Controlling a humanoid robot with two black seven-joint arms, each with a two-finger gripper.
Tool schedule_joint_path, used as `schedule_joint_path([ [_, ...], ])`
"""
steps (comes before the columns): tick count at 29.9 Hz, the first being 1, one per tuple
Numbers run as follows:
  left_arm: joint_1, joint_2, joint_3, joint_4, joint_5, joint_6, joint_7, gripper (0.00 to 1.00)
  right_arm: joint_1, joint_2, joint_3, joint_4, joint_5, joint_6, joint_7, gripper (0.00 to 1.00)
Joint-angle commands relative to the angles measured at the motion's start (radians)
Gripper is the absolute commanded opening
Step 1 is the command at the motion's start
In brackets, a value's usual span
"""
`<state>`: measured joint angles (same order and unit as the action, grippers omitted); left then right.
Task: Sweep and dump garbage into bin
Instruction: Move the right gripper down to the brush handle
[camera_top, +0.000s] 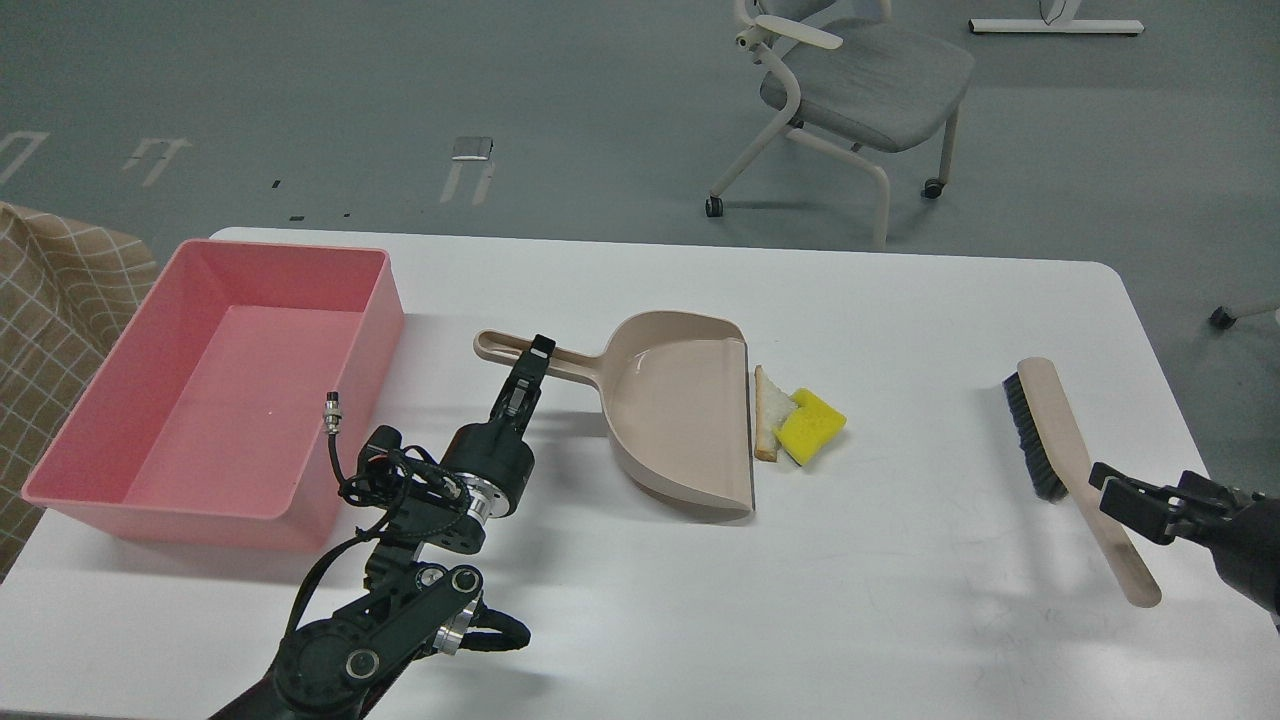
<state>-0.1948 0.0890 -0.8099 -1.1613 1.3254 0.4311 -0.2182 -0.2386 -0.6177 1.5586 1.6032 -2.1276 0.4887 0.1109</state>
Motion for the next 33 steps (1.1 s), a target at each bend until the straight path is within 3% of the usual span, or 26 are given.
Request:
schedule_joint_path([
  [1,0.0,0.005,0.002,0.0,0.0,0.0,-0.01,0.01,-0.005,0.016,0.0,-0.002,-0.002,0.0,-0.008,0.97],
  [5,0.0,0.008,0.002,0.0,0.0,0.0,-0.01,0.01,-0.004,0.041,0.0,-0.003,-0.008,0.0,-0.03,0.97],
  [33,-0.012,0.018,0.038,0.037,0.0,-0.002,-0.009,0.02,0.008,0.059,0.0,-0.017,-0.006,0.0,-0.03,0.96],
])
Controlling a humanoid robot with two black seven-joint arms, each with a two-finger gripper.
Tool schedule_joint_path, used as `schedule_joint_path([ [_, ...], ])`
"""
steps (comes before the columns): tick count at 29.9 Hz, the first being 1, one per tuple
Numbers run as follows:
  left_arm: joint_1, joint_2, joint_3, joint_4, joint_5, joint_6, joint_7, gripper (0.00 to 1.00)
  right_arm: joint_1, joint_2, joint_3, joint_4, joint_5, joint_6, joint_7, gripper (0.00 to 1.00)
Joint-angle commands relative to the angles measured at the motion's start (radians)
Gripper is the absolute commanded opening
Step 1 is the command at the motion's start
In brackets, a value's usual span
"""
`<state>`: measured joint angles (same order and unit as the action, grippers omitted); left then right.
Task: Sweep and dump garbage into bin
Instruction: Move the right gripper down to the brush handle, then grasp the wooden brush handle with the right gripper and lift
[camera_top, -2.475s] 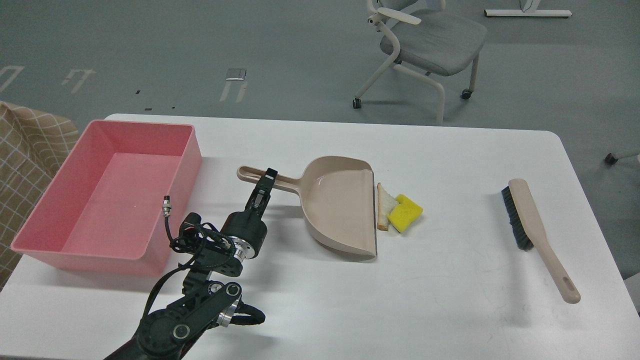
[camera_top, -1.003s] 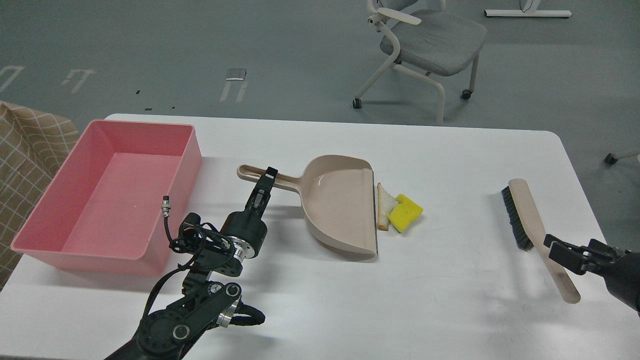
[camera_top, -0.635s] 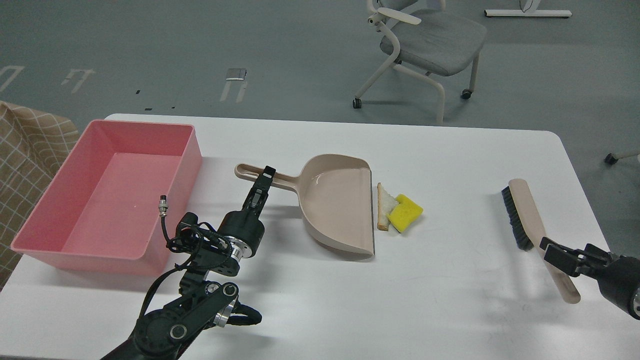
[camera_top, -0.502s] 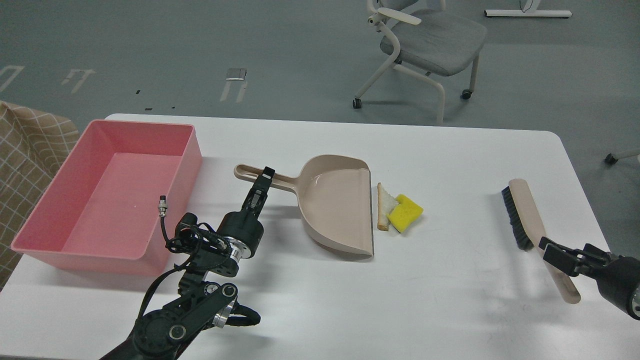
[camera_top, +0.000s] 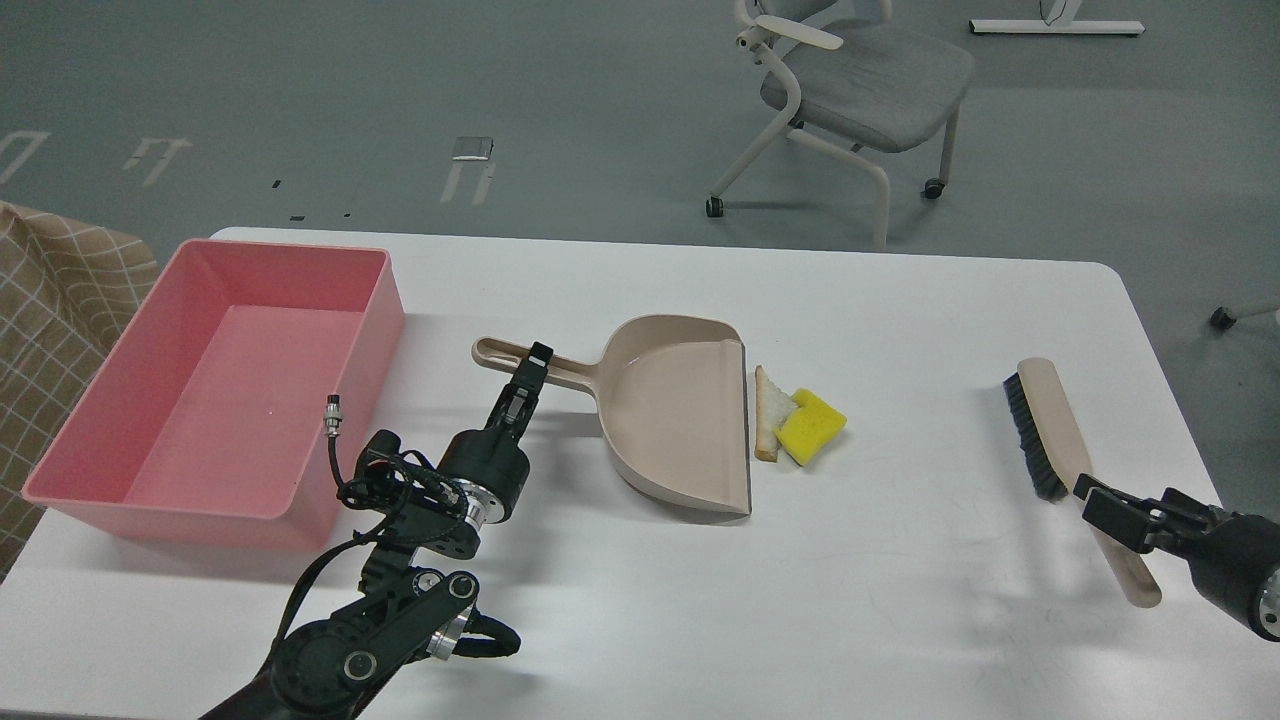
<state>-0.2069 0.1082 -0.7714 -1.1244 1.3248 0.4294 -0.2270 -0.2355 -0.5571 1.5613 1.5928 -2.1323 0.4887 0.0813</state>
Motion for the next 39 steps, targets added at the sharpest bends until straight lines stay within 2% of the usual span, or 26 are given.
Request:
schedule_joint_path([
  [1,0.001,-0.001,0.0,0.0,0.001,0.0,0.0,0.02,0.005,0.0,-0.004,-0.008,-0.002,0.0,0.0,0.96],
  [14,-0.002,-0.008,-0.002,0.0,-0.001,0.002,-0.002,0.02,0.059,-0.013,-0.09,-0.057,-0.003,0.0,-0.006,0.94],
  [21,-0.002,-0.007,-0.002,0.0,-0.001,0.002,-0.002,0.03,0.084,-0.093,-0.147,-0.054,-0.003,0.0,-0.003,0.93],
  [23,-0.002,-0.007,-0.002,0.0,-0.003,0.002,-0.002,0.03,0.082,-0.121,-0.15,-0.051,0.005,0.0,0.003,0.86],
  [25,-0.002,-0.005,-0.002,0.0,-0.003,0.002,-0.002,0.03,0.087,-0.129,-0.167,-0.051,0.003,0.0,0.003,0.85],
  [39,-0.002,-0.004,-0.002,0.0,-0.003,0.002,-0.002,0.03,0.11,-0.13,-0.215,-0.048,-0.003,0.0,0.002,0.85],
])
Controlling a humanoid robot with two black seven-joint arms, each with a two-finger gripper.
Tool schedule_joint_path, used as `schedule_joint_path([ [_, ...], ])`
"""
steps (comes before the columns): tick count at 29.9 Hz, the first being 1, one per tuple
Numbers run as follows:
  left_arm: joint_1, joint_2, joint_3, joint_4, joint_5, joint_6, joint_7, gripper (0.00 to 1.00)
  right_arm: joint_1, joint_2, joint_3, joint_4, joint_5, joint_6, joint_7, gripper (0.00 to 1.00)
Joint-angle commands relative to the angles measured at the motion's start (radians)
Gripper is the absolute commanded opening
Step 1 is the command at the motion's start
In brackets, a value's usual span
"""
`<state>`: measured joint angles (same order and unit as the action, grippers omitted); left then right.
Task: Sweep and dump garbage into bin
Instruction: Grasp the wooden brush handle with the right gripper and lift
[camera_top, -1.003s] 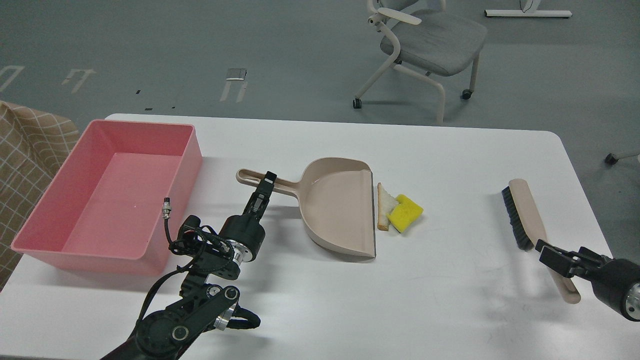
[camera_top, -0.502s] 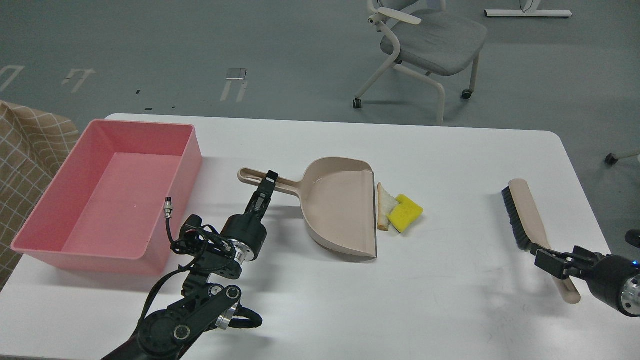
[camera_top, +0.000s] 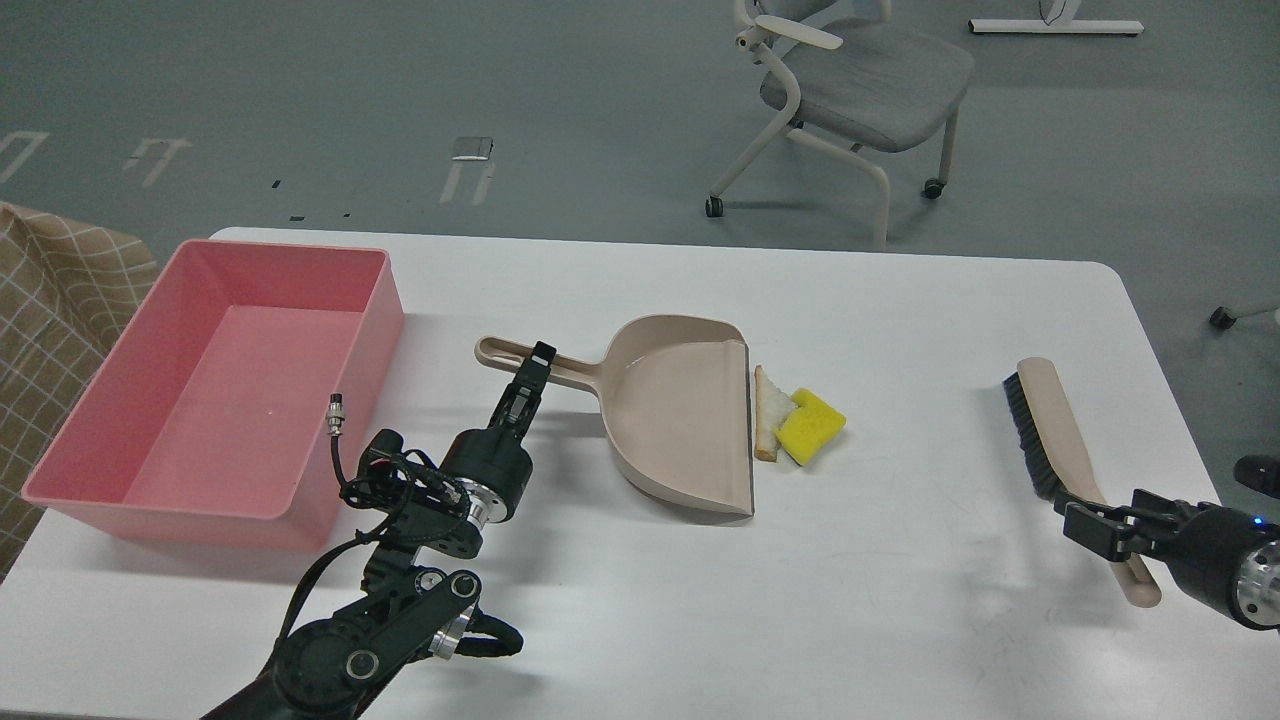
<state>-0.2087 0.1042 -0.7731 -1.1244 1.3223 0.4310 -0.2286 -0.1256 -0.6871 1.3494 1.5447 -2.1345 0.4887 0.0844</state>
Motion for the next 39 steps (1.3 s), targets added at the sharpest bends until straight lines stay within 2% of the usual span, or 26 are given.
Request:
schedule_joint_path([
  [1,0.0,0.0,0.0,0.0,0.0,0.0,0.0,0.03,-0.002,0.0,-0.003,0.0,-0.001,0.0,-0.002,0.85],
  [11,0.0,0.0,0.0,0.0,0.002,0.0,0.0,0.03,-0.008,-0.002,-0.004,0.002,-0.002,0.0,-0.002,0.81],
  [20,0.0,-0.005,0.0,0.0,0.002,0.0,0.0,0.03,-0.002,-0.002,-0.032,0.0,-0.015,0.0,-0.003,0.6],
  [22,0.0,-0.005,0.0,0.0,0.002,0.0,0.0,0.03,-0.002,-0.002,-0.032,0.0,-0.016,0.0,-0.003,0.47],
  [24,0.0,-0.005,0.0,-0.002,0.002,0.0,0.0,0.03,-0.002,-0.002,-0.032,-0.002,-0.016,0.0,-0.005,0.28],
  [27,0.0,-0.008,0.0,0.0,0.002,0.0,0.0,0.03,-0.003,-0.003,-0.032,-0.002,-0.016,0.0,-0.005,0.17],
  [39,0.0,-0.012,0.0,0.0,0.003,0.0,0.0,0.03,0.001,0.001,-0.032,-0.002,-0.013,0.0,-0.011,0.08],
])
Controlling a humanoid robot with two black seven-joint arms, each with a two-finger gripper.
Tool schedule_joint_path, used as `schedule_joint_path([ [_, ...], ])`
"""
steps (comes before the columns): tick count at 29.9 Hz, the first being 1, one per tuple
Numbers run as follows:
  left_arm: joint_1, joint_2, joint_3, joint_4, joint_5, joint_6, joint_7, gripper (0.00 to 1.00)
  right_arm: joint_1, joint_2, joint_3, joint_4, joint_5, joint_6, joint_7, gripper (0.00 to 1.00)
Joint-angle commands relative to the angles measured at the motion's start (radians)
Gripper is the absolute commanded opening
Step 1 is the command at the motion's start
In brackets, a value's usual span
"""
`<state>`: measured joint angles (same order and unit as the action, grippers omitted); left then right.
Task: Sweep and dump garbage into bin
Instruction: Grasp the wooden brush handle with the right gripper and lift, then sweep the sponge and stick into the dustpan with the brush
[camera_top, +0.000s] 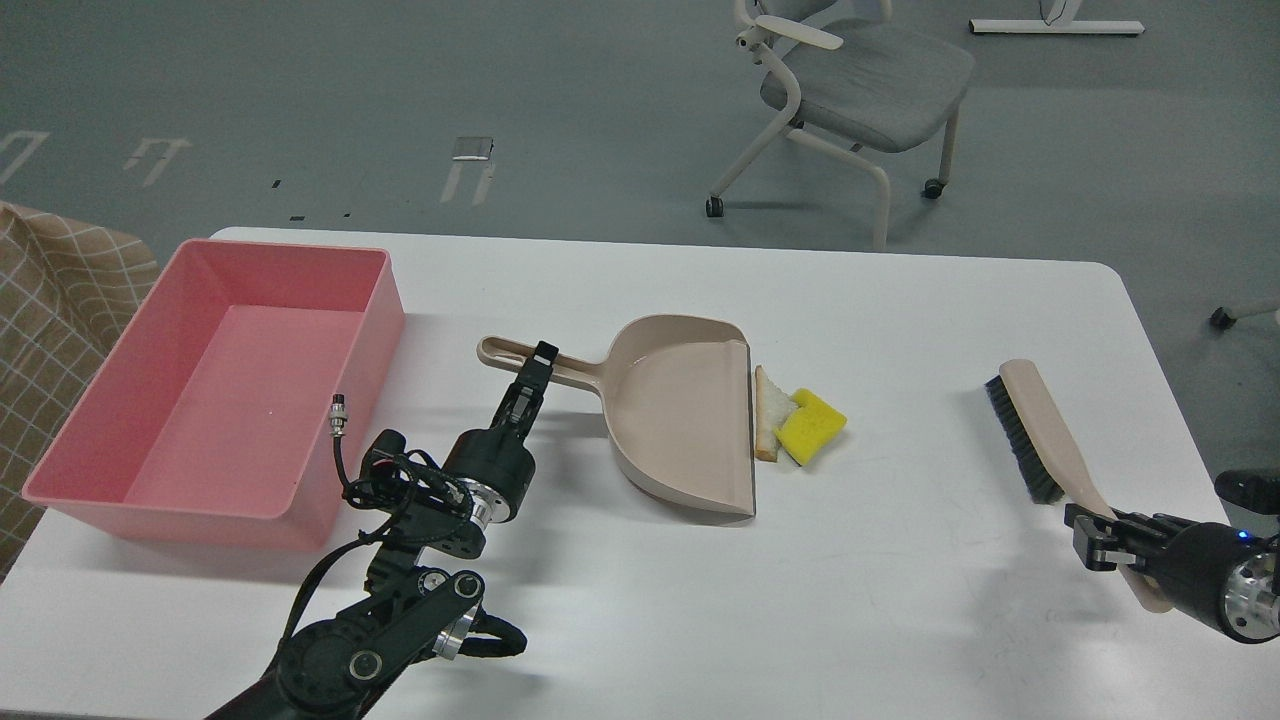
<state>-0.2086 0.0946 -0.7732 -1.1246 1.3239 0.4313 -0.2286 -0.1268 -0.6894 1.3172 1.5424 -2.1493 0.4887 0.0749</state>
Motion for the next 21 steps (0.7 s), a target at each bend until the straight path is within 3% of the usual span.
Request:
schedule_joint_path([
  [1,0.0,-0.003,0.0,0.0,0.0,0.0,0.0,0.03,0.003,0.004,0.001,0.002,0.002,0.0,-0.001,0.08],
  [11,0.0,-0.007,0.0,0.0,0.001,0.0,0.0,0.03,0.013,0.08,0.008,0.016,0.017,0.0,-0.015,0.06],
  [21,0.0,-0.006,0.0,-0.006,0.003,0.001,0.002,0.03,0.11,0.2,-0.012,0.03,0.006,0.0,-0.07,0.06],
])
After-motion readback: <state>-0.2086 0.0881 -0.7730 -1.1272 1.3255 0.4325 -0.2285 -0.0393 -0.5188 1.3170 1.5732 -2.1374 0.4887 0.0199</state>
